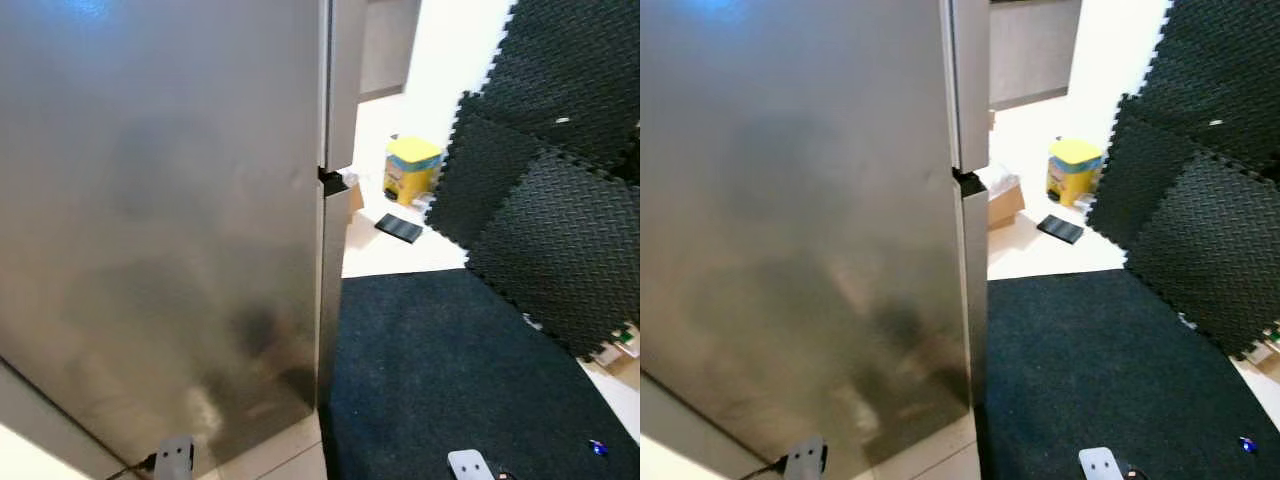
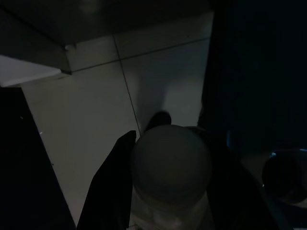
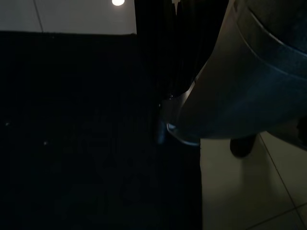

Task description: Restocking fridge

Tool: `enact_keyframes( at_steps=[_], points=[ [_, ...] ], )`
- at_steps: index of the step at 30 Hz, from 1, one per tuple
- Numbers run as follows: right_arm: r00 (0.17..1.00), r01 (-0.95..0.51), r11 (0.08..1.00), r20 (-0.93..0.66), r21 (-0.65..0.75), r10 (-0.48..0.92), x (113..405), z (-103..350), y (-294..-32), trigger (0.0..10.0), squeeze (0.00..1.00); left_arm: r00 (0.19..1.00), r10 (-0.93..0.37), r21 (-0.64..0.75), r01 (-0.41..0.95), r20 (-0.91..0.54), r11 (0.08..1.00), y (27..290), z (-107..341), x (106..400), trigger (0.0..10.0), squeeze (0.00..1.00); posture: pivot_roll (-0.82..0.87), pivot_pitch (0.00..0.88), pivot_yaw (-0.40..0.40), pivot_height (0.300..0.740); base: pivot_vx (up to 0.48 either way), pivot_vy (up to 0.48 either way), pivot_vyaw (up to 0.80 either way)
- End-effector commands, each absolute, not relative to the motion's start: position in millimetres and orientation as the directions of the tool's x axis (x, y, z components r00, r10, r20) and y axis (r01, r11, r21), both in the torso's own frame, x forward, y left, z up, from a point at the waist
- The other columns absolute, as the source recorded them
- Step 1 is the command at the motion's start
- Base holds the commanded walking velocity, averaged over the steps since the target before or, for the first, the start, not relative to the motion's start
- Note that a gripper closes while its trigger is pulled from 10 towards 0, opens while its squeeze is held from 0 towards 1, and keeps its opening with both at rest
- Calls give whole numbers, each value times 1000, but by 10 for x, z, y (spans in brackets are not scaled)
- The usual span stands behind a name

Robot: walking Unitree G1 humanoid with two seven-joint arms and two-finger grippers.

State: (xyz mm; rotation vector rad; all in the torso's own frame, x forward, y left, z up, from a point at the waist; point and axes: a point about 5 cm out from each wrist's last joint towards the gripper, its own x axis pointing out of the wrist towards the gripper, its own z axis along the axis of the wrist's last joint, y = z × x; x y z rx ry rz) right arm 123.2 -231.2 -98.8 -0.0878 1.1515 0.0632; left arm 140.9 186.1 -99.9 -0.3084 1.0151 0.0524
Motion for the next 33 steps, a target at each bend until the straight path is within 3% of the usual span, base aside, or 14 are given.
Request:
enact_keyframes(
  at_steps=[1, 8, 21, 24, 33],
  points=[
    [402, -120, 992, -915, -30, 21, 1230, -995, -2279, 10000, 0, 519, -119, -248, -185, -846, 951, 1808, -1015, 1383, 10000, 0, -53, 0, 3, 740, 0, 0, 788],
    [401, -130, 991, -916, -35, 20, 1233, -990, -2294, 10000, 0, 519, -121, -249, -184, -846, 951, 1808, -1014, 1387, 10000, 0, -56, 0, 1, 740, 0, 0, 782],
    [398, -129, 990, -917, -53, 3, 1229, -996, -2288, 10000, 0, 527, -157, -278, -158, -835, 948, 1773, -1011, 1386, 10000, 0, -55, 0, 0, 740, 0, 0, 0],
    [395, -130, 990, -919, -51, 4, 1218, -1000, -2285, 10000, 0, 521, -181, -276, -112, -834, 955, 1755, -1012, 1377, 10000, 0, -55, 0, 1, 740, 0, -475, 0],
    [394, -126, 991, -919, -48, 6, 1219, -1001, -2279, 10000, 0, 524, -181, -299, -150, -832, 942, 1731, -1014, 1384, 10000, 0, -55, 0, 0, 740, 0, -480, 0]
  ],
)
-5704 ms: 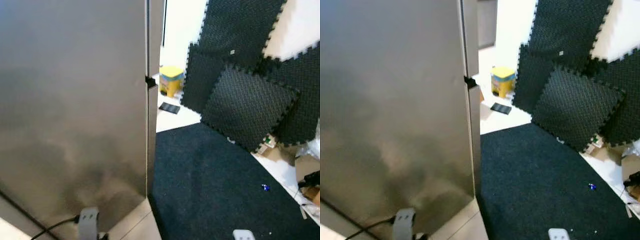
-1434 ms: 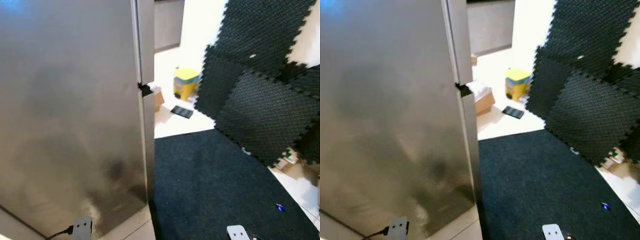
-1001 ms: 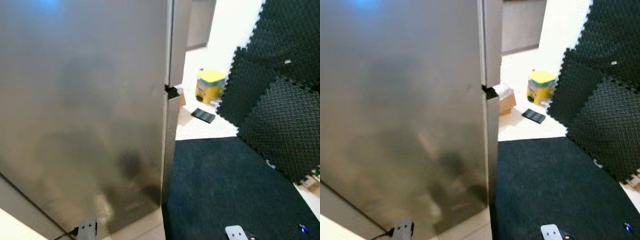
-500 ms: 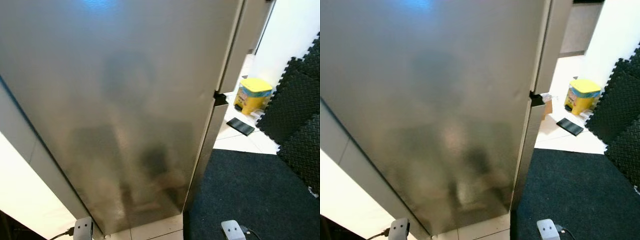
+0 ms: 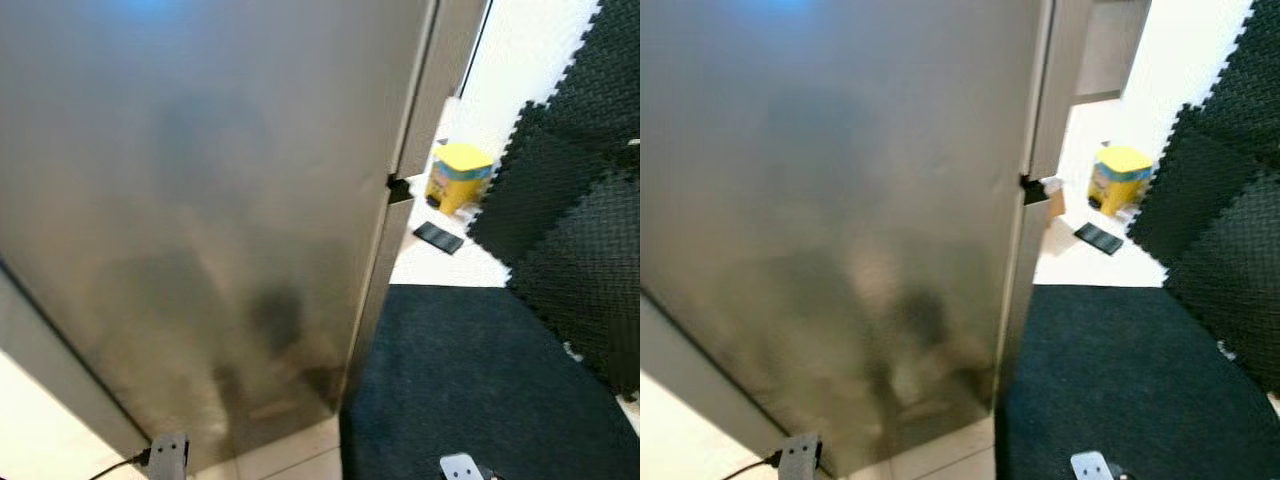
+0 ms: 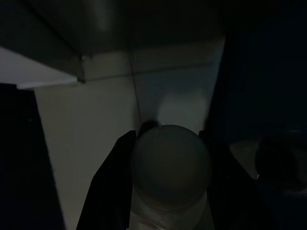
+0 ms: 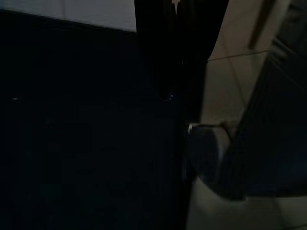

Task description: Restocking fridge

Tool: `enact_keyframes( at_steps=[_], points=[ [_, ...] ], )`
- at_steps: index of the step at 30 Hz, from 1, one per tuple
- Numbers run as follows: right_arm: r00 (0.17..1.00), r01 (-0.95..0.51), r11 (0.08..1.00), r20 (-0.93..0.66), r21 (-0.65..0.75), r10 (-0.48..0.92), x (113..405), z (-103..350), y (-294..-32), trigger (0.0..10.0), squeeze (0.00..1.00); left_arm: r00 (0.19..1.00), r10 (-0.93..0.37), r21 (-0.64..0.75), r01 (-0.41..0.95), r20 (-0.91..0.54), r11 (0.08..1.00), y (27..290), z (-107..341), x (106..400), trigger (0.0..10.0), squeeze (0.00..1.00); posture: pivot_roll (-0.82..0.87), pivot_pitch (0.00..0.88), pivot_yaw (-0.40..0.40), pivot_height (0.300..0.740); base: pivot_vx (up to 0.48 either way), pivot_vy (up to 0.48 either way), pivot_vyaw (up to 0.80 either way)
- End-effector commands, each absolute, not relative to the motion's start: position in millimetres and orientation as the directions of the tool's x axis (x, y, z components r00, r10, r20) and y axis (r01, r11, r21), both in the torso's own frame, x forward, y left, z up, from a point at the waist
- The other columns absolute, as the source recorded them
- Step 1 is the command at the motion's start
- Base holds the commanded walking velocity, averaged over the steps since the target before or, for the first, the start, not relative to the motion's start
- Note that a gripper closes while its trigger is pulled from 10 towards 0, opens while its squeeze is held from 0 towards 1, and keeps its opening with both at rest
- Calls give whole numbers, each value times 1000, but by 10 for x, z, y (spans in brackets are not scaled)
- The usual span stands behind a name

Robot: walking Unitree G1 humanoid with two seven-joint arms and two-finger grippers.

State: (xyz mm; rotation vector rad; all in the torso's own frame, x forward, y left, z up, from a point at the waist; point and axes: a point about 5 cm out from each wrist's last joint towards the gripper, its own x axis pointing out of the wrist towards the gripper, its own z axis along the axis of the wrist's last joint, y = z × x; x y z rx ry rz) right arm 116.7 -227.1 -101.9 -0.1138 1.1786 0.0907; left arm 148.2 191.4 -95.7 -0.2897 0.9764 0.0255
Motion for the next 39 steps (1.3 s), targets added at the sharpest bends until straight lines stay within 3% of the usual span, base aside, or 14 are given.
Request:
enact_keyframes(
  at_steps=[1, 16, 25, 39],
  points=[
    [394, -126, 991, -919, -47, 6, 1219, -1002, -2278, 10000, 0, 525, -179, -308, -168, -832, 936, 1726, -1016, 1382, 10000, 0, -55, 0, 0, 740, 0, 0, 0],
    [383, -126, 991, -924, -51, 1, 1195, -1010, -2279, 10000, 0, 535, -207, -339, -161, -819, 927, 1701, -1008, 1396, 10000, 0, -56, 0, 0, 740, 0, 0, 0],
    [381, -129, 990, -925, -51, 2, 1190, -1011, -2281, 10000, 0, 541, -221, -359, -164, -812, 919, 1668, -1006, 1402, 10000, 0, -58, 0, -2, 740, 0, -454, 0],
    [412, -91, 989, -908, -120, -72, 1266, -961, -2406, 10000, 0, 541, -222, -372, -185, -811, 910, 1655, -1012, 1388, 10000, 0, -58, 0, -8, 740, 0, 0, 0]
  ],
)
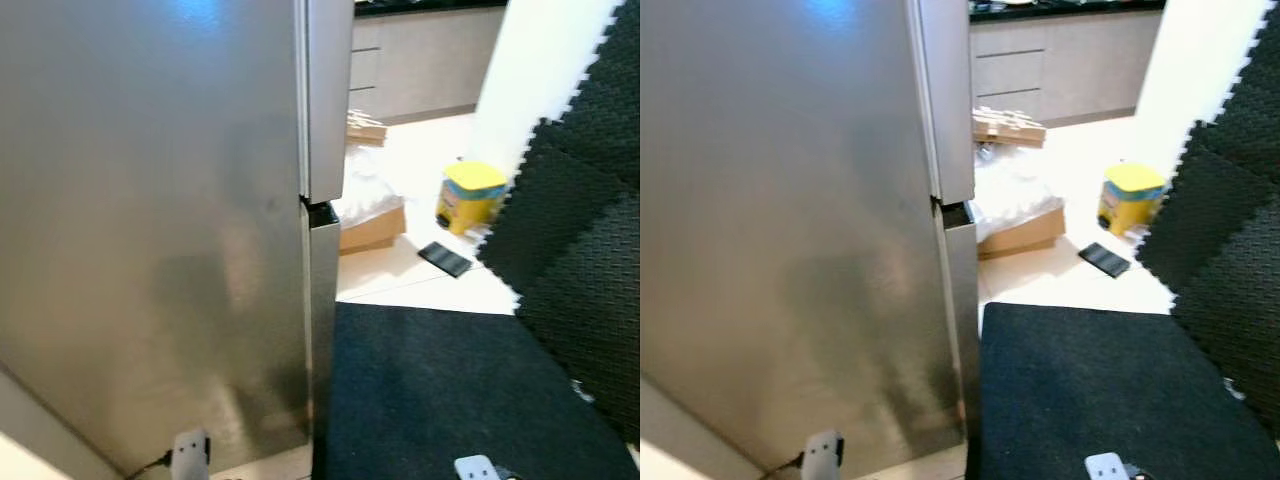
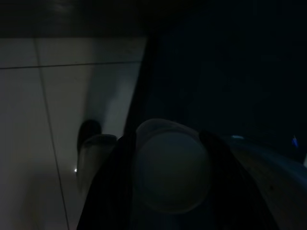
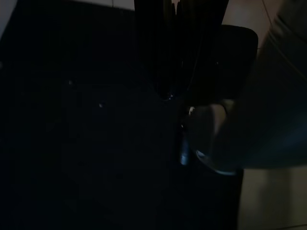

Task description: Restocking fridge

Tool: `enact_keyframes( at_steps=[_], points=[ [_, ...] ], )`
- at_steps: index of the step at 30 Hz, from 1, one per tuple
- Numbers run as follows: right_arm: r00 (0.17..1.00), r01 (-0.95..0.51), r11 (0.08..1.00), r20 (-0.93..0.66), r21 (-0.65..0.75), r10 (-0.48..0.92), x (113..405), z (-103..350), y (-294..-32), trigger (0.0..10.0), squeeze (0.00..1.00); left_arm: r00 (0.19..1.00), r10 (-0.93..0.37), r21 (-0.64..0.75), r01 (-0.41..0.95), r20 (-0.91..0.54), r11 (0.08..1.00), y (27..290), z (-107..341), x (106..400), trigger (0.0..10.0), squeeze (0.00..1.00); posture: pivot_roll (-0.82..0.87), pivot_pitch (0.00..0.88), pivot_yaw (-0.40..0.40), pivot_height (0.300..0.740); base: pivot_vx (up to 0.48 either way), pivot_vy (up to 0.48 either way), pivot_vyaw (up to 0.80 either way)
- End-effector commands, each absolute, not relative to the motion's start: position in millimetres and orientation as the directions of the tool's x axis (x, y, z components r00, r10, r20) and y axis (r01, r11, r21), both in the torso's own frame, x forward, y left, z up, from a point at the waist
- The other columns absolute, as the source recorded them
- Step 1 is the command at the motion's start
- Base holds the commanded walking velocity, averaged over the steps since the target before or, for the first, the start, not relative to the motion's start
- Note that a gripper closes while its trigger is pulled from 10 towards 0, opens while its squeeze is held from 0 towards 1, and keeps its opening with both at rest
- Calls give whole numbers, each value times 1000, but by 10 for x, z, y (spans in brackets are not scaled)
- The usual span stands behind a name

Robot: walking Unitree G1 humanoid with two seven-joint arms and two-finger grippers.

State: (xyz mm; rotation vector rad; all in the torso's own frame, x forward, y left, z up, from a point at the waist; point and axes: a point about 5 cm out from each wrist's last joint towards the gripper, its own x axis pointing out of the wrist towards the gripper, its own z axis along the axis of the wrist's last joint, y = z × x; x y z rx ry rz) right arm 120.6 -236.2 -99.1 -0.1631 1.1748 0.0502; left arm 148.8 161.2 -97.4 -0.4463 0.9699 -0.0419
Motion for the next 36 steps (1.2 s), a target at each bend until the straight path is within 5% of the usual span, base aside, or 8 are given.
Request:
enact_keyframes(
  at_steps=[1, 12, 18, 30, 36],
  points=[
    [429, -72, 989, -899, -130, -87, 1307, -939, -2439, 10000, 0, 541, -221, -371, -185, -812, 910, 1656, -1013, 1385, 10000, 0, -58, 0, -8, 740, 0, 0, 0],
    [710, 38, 992, -696, -118, -110, 2089, -454, -2707, 10000, 0, 540, -209, -350, -173, -815, 920, 1673, -1013, 1382, 10000, 0, -69, 0, -6, 740, 0, 0, 0],
    [804, -114, 992, -592, -45, 66, 2448, -210, -2570, 10000, 0, 542, -190, -334, -180, -819, 925, 1700, -1018, 1363, 10000, 0, -72, 0, -7, 740, 0, 0, 0],
    [797, -491, 869, -368, 67, 479, 2875, 212, -2097, 10000, 0, 553, -180, -324, -173, -813, 930, 1751, -1000, 1399, 10000, 0, -72, 0, -6, 740, 0, 0, 0],
    [802, -537, 843, -297, 23, 519, 3020, 403, -2031, 10000, 0, 549, -182, -321, -169, -816, 932, 1749, -1007, 1380, 10000, 0, -74, 0, -4, 740, 0, 0, 0]
  ],
)
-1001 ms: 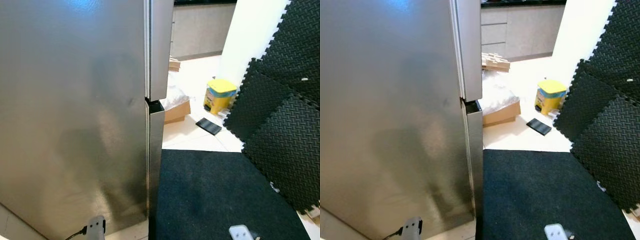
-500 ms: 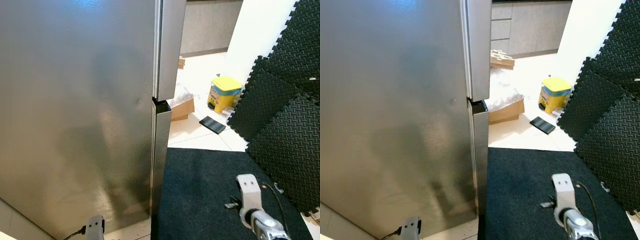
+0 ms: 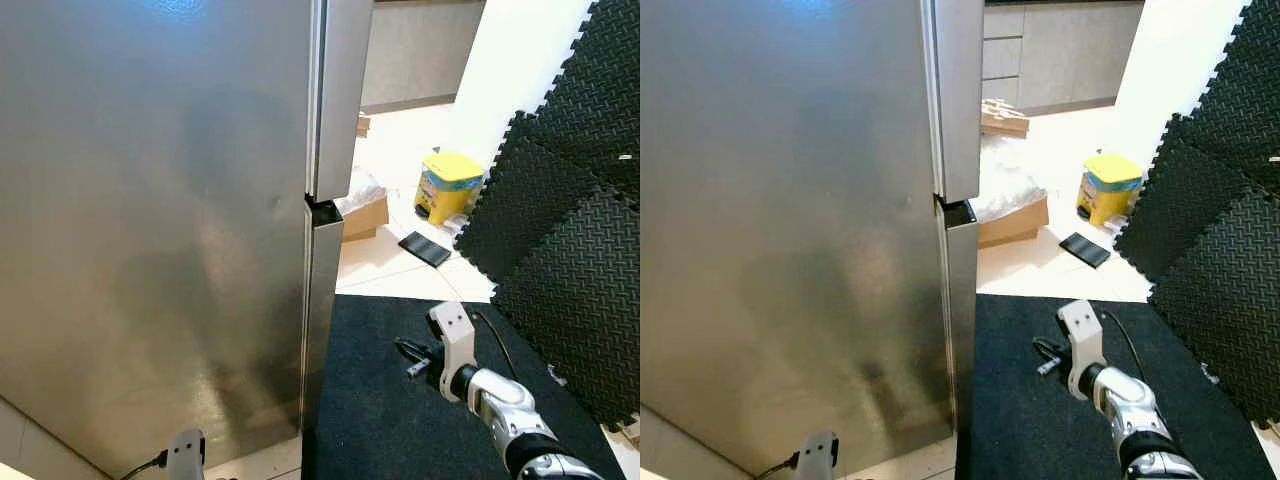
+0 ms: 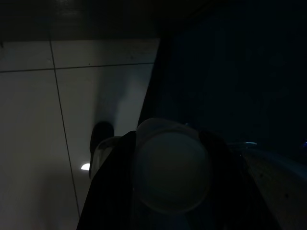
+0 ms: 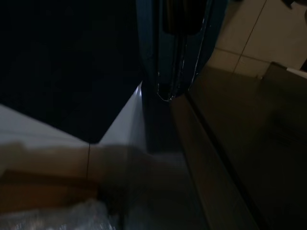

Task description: Restocking fridge

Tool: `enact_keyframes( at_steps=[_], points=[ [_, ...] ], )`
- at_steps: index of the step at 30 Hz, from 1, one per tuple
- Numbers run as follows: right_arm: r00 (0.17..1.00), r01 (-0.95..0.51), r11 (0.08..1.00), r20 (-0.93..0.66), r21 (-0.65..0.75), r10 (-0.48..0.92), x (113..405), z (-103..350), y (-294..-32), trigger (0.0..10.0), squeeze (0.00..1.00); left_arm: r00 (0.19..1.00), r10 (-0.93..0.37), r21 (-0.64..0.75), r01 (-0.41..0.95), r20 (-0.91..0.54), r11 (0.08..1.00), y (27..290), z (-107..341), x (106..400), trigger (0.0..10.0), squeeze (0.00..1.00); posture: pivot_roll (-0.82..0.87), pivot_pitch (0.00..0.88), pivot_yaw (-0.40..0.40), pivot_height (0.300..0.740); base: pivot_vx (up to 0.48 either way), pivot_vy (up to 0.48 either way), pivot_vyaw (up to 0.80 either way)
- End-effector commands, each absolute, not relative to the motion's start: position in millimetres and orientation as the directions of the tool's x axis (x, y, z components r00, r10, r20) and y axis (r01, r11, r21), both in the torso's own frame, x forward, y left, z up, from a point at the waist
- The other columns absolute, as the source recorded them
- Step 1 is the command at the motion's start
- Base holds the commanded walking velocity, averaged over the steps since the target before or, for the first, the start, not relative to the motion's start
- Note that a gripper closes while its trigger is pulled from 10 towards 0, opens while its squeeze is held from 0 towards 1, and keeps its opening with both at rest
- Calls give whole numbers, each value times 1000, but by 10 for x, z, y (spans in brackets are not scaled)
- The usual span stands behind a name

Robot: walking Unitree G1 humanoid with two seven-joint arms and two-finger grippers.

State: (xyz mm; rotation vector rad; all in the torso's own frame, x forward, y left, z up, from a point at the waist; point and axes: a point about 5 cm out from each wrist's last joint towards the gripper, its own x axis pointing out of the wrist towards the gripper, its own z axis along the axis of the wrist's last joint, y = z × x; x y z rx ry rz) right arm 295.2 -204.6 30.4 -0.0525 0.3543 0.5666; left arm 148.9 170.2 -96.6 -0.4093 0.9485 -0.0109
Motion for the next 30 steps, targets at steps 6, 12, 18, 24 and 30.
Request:
enact_keyframes(
  at_steps=[6, 12, 18, 24, 30],
  points=[
    [792, -589, 808, -207, -9, 575, 3168, 610, -1855, 10000, 0, 542, -191, -324, -161, -819, 932, 1715, -1018, 1356, 10000, 0, -74, 0, -4, 740, 0, 0, 0],
    [751, -656, 754, -133, -34, 647, 3248, 777, -1611, 10000, 0, 543, -198, -329, -156, -816, 931, 1694, -1017, 1362, 10000, 0, -74, 0, -4, 740, 0, 0, 0],
    [731, -683, 725, -83, -88, 678, 3337, 937, -1344, 10000, 0, 539, -200, -327, -150, -818, 933, 1698, -1019, 1355, 10000, 0, -72, 0, -3, 740, 0, 0, 0],
    [772, -634, 763, -35, -128, 635, 3443, 1082, -1179, 10000, 0, 541, -201, -328, -149, -817, 933, 1706, -1015, 1362, 10000, 0, -59, 0, -6, 740, 0, 0, 0],
    [806, -585, 800, 10, -132, 592, 3506, 1198, -1085, 10000, 1000, 543, -201, -330, -151, -815, 932, 1710, -1015, 1359, 10000, 0, -59, 0, -6, 740, 0, 0, 0]
  ],
)
